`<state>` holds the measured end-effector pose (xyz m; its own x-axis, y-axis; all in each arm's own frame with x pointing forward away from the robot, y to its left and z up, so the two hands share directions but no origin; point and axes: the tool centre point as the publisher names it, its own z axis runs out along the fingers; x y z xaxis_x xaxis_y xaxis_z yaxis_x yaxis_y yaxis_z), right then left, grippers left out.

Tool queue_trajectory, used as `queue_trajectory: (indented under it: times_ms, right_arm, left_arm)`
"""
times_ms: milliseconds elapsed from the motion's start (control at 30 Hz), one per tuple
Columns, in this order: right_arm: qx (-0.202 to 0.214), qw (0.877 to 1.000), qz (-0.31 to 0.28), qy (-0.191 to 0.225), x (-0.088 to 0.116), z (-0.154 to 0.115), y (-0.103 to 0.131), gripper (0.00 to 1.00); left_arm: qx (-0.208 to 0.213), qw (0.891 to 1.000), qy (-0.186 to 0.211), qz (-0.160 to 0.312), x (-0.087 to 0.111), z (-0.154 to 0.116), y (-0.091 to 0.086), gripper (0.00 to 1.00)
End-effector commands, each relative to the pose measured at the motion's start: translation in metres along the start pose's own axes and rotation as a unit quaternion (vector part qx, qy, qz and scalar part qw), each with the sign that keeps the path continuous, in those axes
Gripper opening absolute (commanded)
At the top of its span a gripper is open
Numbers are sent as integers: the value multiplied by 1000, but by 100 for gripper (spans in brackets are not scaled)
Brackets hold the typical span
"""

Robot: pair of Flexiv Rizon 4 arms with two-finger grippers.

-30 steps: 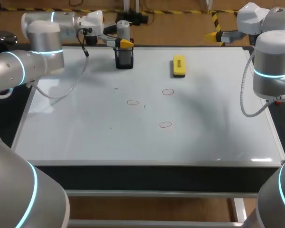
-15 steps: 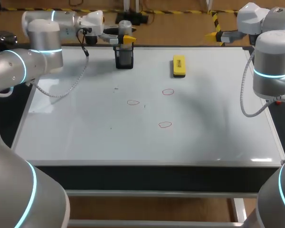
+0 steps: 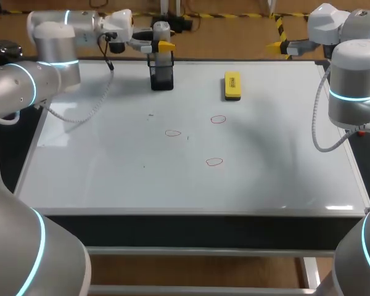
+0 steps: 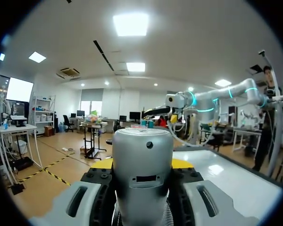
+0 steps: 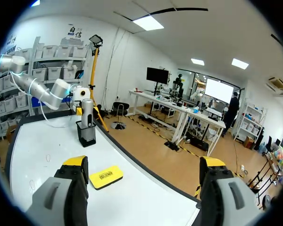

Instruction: Pick up the inspection probe, press it on each red-marked spot on the whiteboard one by one, put down the probe, pick up the eraser, and wipe off all the red marks.

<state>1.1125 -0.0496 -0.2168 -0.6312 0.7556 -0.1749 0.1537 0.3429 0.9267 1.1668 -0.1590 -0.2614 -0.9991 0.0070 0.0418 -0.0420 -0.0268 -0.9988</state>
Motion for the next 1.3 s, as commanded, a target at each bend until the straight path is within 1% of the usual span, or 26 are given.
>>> queue_trajectory:
  times_ms: [33,167,300,333,400,433,667,733,767,800,867,900,967,1033,1167,1200,1233,1300]
  right_arm:
    - [0,1000,0,0,0,0,0,100]
    - [0,1000,0,0,0,0,0,100]
    - [0,1000,0,0,0,0,0,100]
    - [0,1000,0,0,0,0,0,100]
    - [0,1000,0,0,0,0,0,100]
    - [0,1000,0,0,0,0,0,100]
    - [0,1000,0,0,0,0,0,100]
    - [0,1000,0,0,0,0,0,100]
    - [0,1000,0,0,0,0,0,100]
    - [0,1000,0,0,0,0,0,100]
    - [0,1000,0,0,0,0,0,100]
    - [0,1000,0,0,0,0,0,100]
    - [0,1000,0,0,0,0,0,100]
    - [0,1000,0,0,0,0,0,100]
    - [0,1000,0,0,0,0,0,100]
    - [0,1000,0,0,0,0,0,100]
    - [0,1000,0,0,0,0,0,100]
    - [0,1000,0,0,0,0,0,100]
  left_arm:
    - [-9,1000,-18,6,6,-1,-19,0]
    - [-2,999,-30,14,7,-6,-37,0]
    - [-9,999,-45,13,7,-10,-55,0]
    - [-7,999,-45,20,8,-11,-59,0]
    - [-10,999,-52,11,9,-14,-67,0]
    - [-7,998,-52,18,11,-15,-72,0]
    - [-22,997,-70,12,27,-19,-100,0]
    - [-21,997,-76,16,31,-20,-108,0]
    - [-32,996,-81,4,32,-20,-112,0]
    - [-28,996,-79,8,33,-20,-116,0]
    - [-33,995,-91,-6,35,-21,-124,0]
    - [-27,995,-94,-4,37,-22,-127,0]
    - [-31,994,-104,-13,38,-26,-132,0]
    - [-31,993,-117,-9,41,-32,-134,0]
    - [-38,989,-144,-14,48,-47,-133,0]
    - [-29,989,-144,-10,50,-52,-133,0]
    - [-33,988,-153,-8,52,-57,-132,0]
    - [-22,988,-155,1,57,-66,-130,0]
